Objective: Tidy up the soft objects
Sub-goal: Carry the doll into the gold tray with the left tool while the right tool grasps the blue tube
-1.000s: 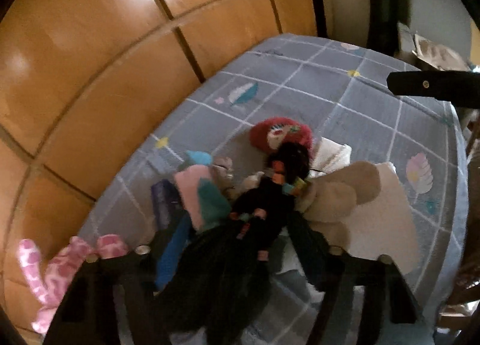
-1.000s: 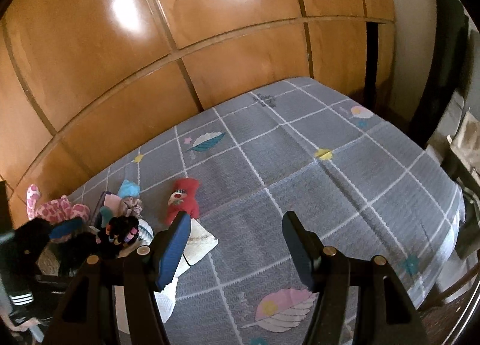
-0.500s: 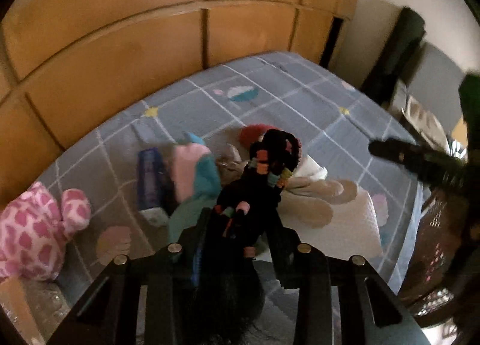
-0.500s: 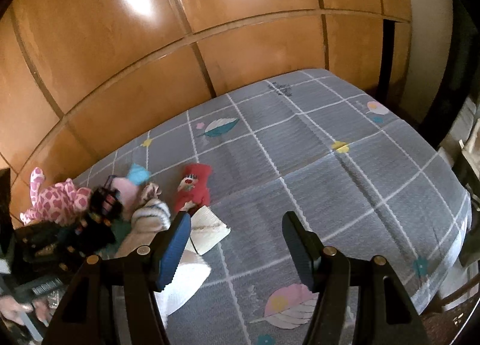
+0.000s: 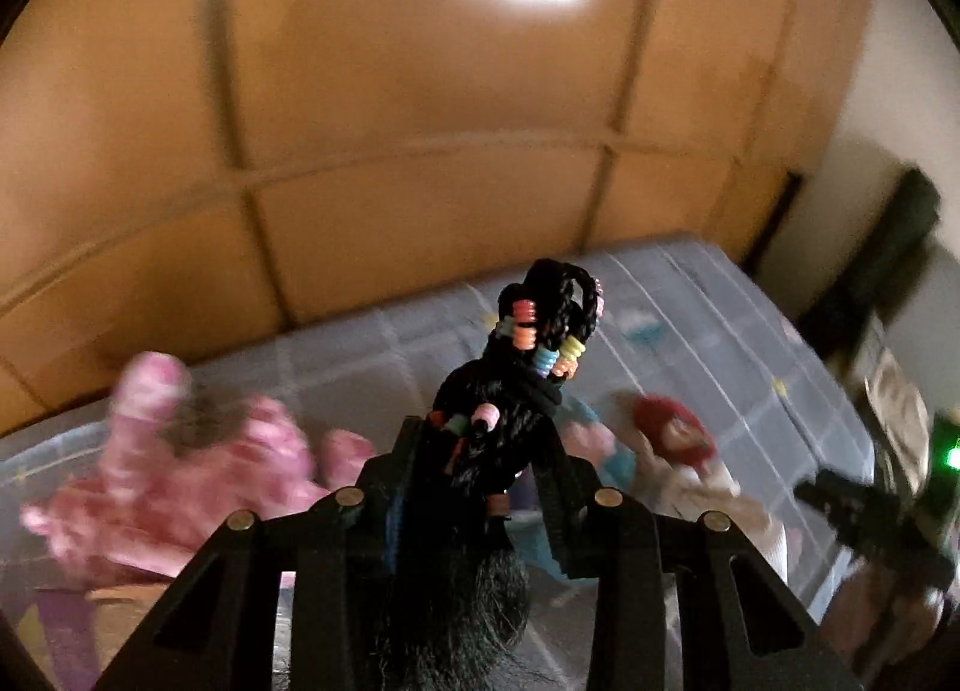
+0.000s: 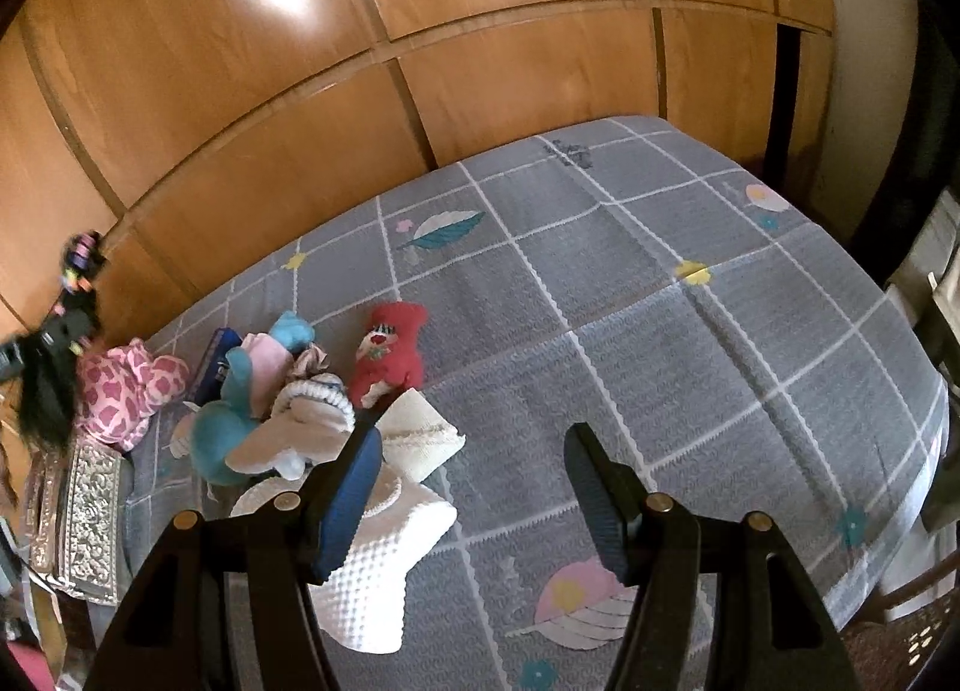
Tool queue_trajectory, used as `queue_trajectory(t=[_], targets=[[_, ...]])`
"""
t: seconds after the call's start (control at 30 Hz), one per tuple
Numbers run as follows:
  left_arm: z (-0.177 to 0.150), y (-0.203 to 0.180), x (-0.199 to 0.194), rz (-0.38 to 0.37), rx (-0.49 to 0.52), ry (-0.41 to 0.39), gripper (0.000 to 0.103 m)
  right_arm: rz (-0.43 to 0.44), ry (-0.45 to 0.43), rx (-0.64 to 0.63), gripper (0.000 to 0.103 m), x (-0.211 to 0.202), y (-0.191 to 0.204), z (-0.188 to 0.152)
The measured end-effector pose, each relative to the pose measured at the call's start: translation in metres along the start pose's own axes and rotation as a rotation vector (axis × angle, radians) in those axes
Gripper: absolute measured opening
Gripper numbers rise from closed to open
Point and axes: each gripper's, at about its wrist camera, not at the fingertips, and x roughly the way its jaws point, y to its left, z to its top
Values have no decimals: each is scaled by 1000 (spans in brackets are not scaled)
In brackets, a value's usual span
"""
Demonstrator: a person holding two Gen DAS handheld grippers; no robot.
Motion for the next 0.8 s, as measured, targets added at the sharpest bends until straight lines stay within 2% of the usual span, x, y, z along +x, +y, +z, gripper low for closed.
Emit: queue_trajectory(t=[0.2, 0.4, 0.57, 0.8], targets=[[8, 69, -42, 107, -141, -86, 36, -9, 5, -11, 64, 1, 2, -1], [-9, 140, -87, 229, -259, -142, 36, -16, 12, -22, 64, 2, 3, -1], [-51, 187, -123, 307, -344, -167, 36, -13, 13, -37, 64, 2, 5, -2], [-131, 215, -164, 357, -434, -187, 36, 11, 9, -117, 64, 1, 23, -6]])
